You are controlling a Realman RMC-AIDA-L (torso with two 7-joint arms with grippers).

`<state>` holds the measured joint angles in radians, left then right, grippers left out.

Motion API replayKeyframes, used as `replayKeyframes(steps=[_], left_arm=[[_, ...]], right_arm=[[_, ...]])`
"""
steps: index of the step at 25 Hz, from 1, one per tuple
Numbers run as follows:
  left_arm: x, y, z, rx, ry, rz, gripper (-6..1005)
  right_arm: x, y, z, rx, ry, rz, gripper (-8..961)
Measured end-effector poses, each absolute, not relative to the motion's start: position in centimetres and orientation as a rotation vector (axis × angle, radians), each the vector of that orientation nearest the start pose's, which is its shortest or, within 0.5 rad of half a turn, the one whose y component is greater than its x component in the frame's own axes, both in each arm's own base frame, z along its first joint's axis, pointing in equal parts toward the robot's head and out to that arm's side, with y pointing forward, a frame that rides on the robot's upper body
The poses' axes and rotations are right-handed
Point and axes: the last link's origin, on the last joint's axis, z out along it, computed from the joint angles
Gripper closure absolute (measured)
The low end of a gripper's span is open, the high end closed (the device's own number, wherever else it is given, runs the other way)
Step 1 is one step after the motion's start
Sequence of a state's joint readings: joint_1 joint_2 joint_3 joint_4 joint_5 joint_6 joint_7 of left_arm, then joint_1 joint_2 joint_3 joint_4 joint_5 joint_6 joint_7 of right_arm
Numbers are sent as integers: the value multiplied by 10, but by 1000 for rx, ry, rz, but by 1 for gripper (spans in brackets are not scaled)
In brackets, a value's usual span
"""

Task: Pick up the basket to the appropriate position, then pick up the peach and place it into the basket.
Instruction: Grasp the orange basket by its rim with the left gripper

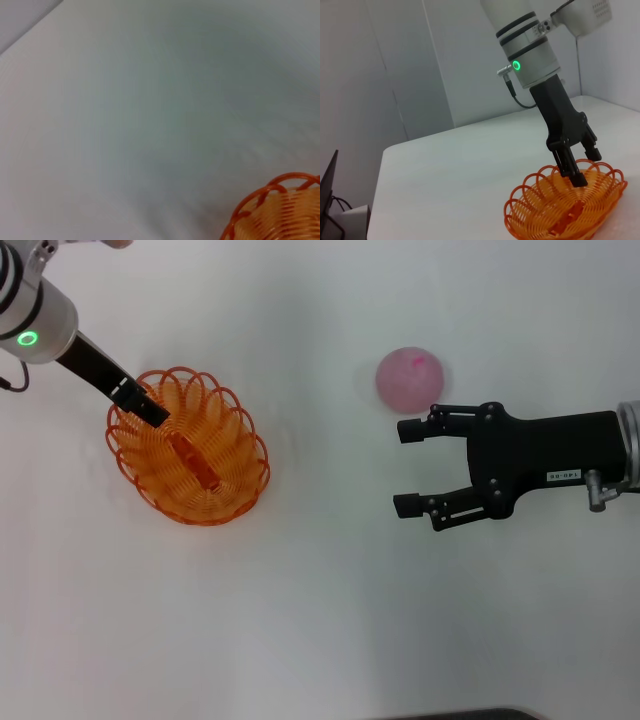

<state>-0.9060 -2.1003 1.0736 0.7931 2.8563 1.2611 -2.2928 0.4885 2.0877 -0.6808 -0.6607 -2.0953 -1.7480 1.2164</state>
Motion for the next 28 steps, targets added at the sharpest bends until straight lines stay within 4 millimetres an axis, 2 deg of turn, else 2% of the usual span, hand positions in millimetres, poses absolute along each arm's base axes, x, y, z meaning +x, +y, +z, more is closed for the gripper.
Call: replayKeyframes(steps=[12, 17, 19, 28], left_arm=[[-205, 424, -20, -2513, -780, 589, 131], [-205, 424, -19, -2508, -785, 587, 200], [-206, 424, -19, -2508, -787, 588, 407], [-206, 422, -21, -2517, -792, 593, 605]], right_arm=[[266, 291, -8, -2921, 416, 714, 7], [267, 291, -9, -2921, 420, 714, 7], [267, 291, -9, -2921, 421, 714, 7], [267, 290, -9, -2921, 425, 714, 7]])
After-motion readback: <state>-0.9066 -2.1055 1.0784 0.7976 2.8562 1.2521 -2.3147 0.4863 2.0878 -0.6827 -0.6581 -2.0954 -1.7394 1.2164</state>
